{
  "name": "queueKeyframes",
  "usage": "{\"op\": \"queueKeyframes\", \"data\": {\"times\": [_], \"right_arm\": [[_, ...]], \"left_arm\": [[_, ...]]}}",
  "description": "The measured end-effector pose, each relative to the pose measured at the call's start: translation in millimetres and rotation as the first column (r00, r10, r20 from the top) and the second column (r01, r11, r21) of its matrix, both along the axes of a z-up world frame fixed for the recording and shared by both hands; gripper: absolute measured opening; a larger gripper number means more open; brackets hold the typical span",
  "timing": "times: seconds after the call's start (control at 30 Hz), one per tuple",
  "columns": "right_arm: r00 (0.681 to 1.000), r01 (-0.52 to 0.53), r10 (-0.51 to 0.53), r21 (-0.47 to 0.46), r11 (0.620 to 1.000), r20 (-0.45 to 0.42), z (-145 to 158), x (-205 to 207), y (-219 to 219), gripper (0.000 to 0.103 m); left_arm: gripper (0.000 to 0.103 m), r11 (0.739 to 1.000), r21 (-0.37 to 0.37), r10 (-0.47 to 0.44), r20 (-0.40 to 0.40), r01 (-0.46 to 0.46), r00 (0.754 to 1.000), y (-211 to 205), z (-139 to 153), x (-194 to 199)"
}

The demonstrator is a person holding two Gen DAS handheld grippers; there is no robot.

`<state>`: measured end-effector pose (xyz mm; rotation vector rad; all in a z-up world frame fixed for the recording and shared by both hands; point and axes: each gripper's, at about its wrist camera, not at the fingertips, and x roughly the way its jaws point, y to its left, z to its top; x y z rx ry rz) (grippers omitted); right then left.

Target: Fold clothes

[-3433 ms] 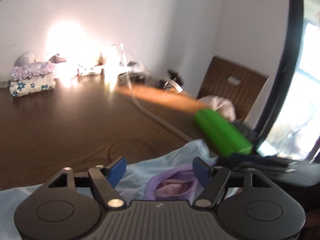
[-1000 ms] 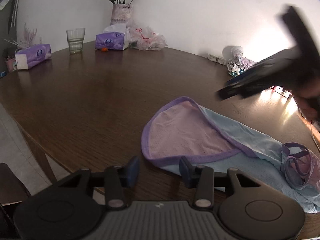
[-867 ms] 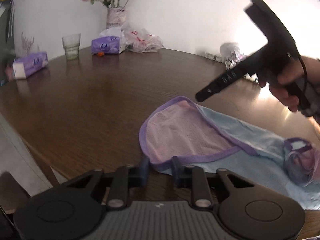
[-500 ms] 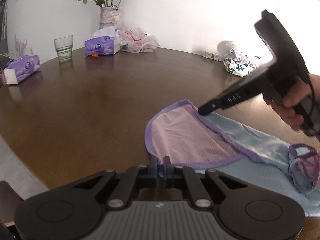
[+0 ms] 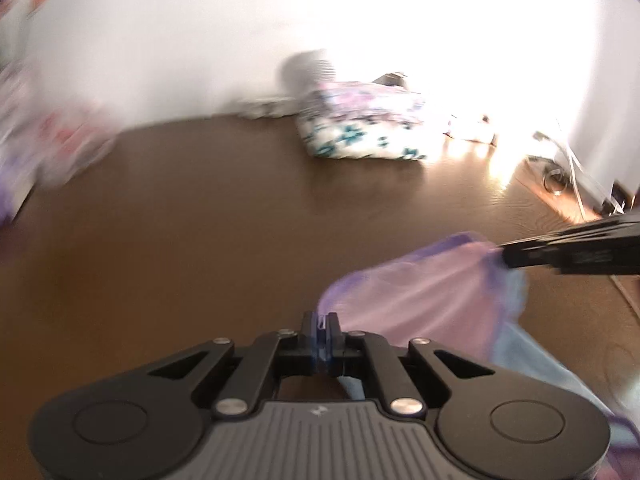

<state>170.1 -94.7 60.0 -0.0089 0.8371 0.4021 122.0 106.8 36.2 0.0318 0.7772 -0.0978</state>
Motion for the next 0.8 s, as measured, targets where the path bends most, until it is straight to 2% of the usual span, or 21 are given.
{"op": "queueKeyframes", "data": {"times": [0.13,0.2,0.23,0.3,0.33,0.37,0.43,0.5,0.6,0.7,0.73,0.8], "right_arm": [[0.985,0.173,-0.174,0.047,0.984,0.016,-10.5,3.2,-52.3,0.001],[0.972,0.224,-0.228,0.080,0.971,0.049,-9.0,-6.3,-68.4,0.003],[0.968,0.235,-0.243,0.112,0.965,0.063,-6.4,-14.7,-75.6,0.006],[0.968,0.217,-0.237,0.201,0.955,0.080,2.5,-42.1,-88.5,0.019],[0.968,0.206,-0.234,0.245,0.947,0.089,6.9,-55.8,-94.9,0.035],[0.969,0.191,-0.227,0.287,0.939,0.098,10.9,-70.5,-101.1,0.042],[0.979,0.121,-0.171,0.350,0.929,0.114,13.0,-106.2,-112.3,0.044],[0.989,0.056,-0.102,0.360,0.931,0.110,10.3,-135.9,-123.4,0.051],[0.989,0.011,-0.054,0.299,0.954,0.137,4.4,-172.7,-139.5,0.054],[0.990,-0.021,-0.020,0.293,0.956,0.138,-5.3,-197.5,-150.5,0.055],[0.991,-0.043,0.002,0.291,0.956,0.137,-7.3,-200.2,-148.5,0.055],[0.990,-0.086,0.048,0.286,0.954,0.136,-11.2,-205.6,-144.6,0.055]], "left_arm": [[0.005,0.999,-0.020,-0.045,-0.015,0.045,0.999,-40.0,-5.9,41.6],[0.011,0.998,-0.033,-0.045,-0.019,0.044,0.999,-47.4,-2.4,39.9],[0.013,0.998,-0.041,-0.054,-0.004,0.054,0.999,-48.0,2.1,33.2],[0.028,0.998,-0.033,-0.056,0.042,0.057,0.998,-46.3,15.6,9.7],[0.032,0.998,-0.035,-0.057,0.076,0.059,0.996,-44.2,23.4,-7.7],[0.041,0.997,-0.043,-0.066,0.114,0.071,0.991,-41.7,31.5,-28.1],[0.051,0.989,-0.084,-0.105,0.170,0.121,0.980,-36.9,41.8,-69.8],[0.056,0.965,-0.160,-0.175,0.201,0.209,0.964,-29.9,44.1,-111.6],[0.062,0.907,-0.296,-0.253,0.189,0.301,0.949,-24.4,28.5,-163.7],[0.069,0.849,-0.377,-0.320,0.191,0.370,0.928,-23.2,4.8,-199.3],[0.070,0.837,-0.406,-0.324,0.171,0.366,0.931,-25.3,-2.8,-205.0],[0.070,0.842,-0.410,-0.328,0.129,0.351,0.936,-27.5,-13.3,-210.7]]}}
